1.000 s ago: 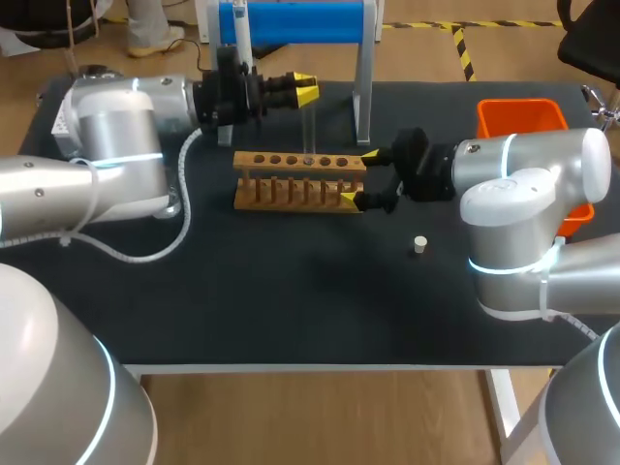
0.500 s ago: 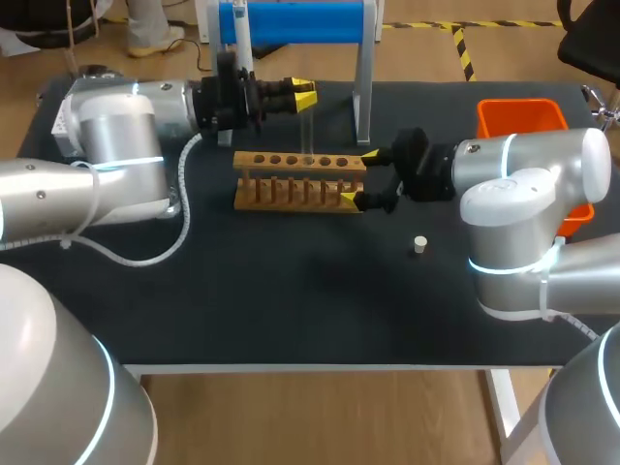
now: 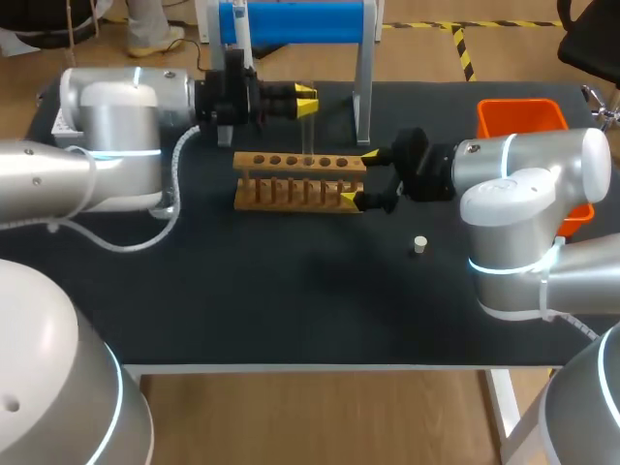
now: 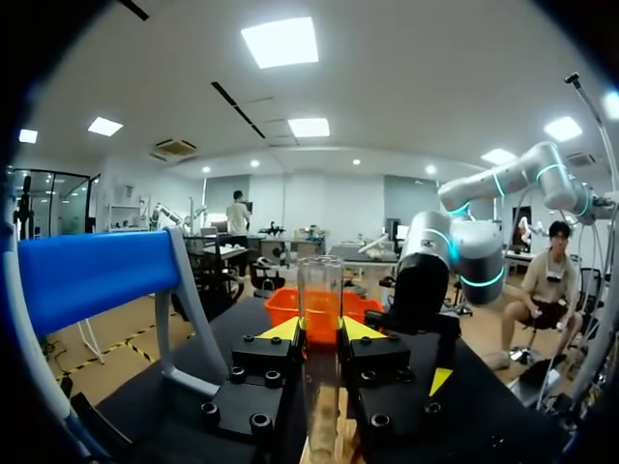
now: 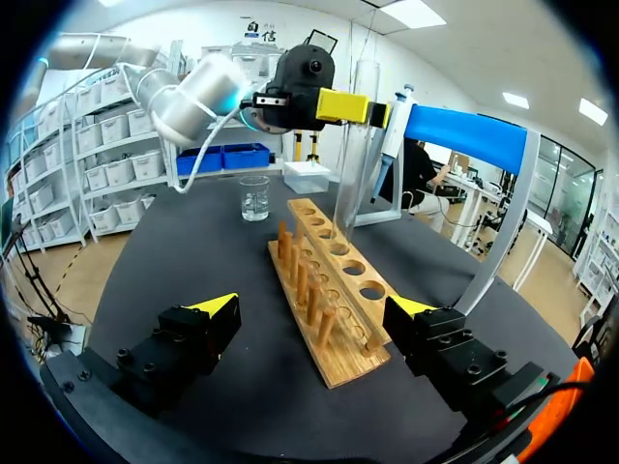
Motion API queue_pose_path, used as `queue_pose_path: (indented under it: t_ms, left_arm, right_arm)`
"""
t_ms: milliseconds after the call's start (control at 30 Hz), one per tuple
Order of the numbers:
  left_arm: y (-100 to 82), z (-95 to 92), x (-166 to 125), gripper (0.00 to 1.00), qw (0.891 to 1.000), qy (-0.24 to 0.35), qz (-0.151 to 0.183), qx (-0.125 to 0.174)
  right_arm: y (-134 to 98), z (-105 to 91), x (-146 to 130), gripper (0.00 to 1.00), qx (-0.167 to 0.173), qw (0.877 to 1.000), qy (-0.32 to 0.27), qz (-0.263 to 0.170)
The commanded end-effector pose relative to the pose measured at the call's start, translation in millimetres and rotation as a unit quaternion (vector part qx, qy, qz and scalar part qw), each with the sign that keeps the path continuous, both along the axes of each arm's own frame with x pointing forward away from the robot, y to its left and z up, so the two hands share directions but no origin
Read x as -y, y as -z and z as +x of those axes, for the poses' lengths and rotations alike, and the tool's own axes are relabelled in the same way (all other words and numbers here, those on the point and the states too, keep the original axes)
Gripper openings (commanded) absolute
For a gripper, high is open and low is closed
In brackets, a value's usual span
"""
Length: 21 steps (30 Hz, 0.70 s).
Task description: Invert the test tube, pick up the pipette, mount the tip to pipette, aspirate from beaker and dispense into the tube, eject the tip, return the pipette, and cap with the stopper.
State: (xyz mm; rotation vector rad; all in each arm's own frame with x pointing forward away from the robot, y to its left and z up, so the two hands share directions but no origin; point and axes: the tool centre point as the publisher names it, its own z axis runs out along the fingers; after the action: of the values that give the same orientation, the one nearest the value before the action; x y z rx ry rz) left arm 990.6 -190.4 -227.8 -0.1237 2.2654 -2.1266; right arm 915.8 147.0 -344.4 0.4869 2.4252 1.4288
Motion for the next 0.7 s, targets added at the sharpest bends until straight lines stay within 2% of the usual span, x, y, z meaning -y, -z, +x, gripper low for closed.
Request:
queue_pose_path:
  t_ms: [33, 233, 700]
  left_arm:
    - [-0.3, 0.9, -2.4, 0.00, 1.000, 0.003, 0.011, -0.003]
    - [6.3, -0.4, -2.1, 0.00, 1.000, 0.002, 0.017, -0.003]
    - [19.4, -1.4, -2.2, 0.00, 1.000, -0.004, 0.007, 0.006]
  right_arm:
    - [-0.5, 0.3, 0.7, 1.00, -0.001, 1.000, -0.001, -0.001]
    - [-0.5, 0.3, 0.7, 1.00, -0.001, 1.000, -0.001, -0.001]
    - [-0.5, 0.3, 0.7, 1.00, -0.001, 1.000, -0.001, -0.001]
